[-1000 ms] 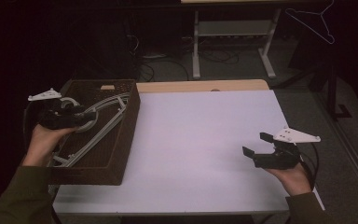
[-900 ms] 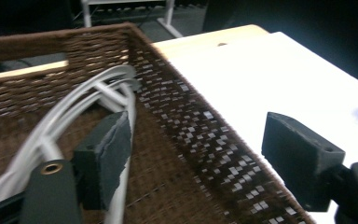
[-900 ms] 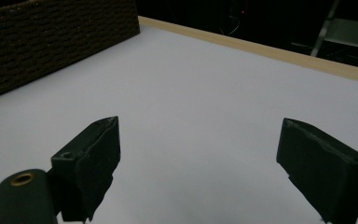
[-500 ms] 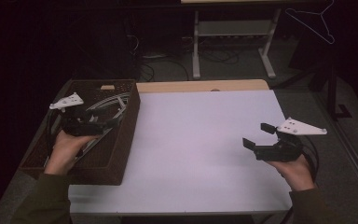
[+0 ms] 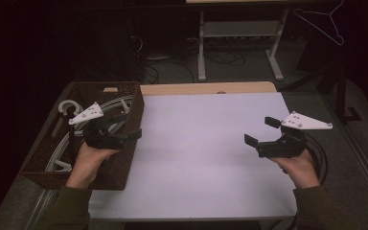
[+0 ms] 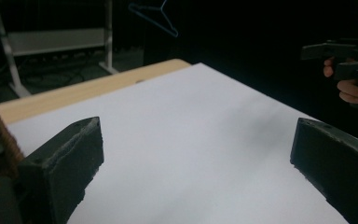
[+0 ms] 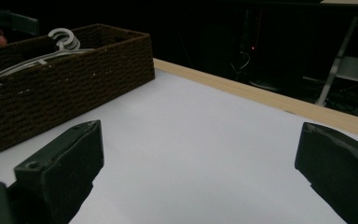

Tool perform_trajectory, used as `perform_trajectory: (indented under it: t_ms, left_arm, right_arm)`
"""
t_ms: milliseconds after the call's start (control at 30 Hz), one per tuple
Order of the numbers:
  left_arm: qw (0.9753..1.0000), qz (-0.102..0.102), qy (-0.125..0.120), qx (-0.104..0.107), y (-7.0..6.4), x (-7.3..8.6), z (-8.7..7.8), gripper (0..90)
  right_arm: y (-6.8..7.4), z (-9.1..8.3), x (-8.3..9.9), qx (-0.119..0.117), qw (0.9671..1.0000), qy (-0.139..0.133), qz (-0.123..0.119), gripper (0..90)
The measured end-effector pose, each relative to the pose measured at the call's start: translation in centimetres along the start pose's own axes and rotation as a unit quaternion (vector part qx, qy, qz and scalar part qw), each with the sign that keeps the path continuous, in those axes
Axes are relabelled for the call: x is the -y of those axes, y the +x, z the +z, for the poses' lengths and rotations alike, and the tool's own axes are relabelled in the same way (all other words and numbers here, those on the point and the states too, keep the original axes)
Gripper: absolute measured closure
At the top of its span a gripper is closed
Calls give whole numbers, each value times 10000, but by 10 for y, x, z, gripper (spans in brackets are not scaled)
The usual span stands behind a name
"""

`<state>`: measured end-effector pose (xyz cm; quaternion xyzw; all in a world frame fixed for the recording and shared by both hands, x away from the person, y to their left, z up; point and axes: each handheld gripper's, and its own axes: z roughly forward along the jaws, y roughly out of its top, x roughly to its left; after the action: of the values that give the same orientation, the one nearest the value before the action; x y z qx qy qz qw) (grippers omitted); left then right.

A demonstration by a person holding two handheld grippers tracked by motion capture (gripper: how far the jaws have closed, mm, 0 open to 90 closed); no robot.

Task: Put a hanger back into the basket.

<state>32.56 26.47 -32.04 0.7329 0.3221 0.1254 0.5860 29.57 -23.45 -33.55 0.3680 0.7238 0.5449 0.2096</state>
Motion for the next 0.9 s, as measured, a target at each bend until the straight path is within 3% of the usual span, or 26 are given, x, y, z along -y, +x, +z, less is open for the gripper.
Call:
perform_trajectory:
  t_ms: [367, 900]
  left_arm:
    - [9987, 420, -201, 228, -10, 4, 7, 0]
    - [9977, 477, -250, 402, -11, 7, 10, 0]
  right_arm:
    - [-2, 0, -6, -66, 9997, -229, 75, 0]
    - [-2, -2, -7, -168, 9991, -374, 55, 0]
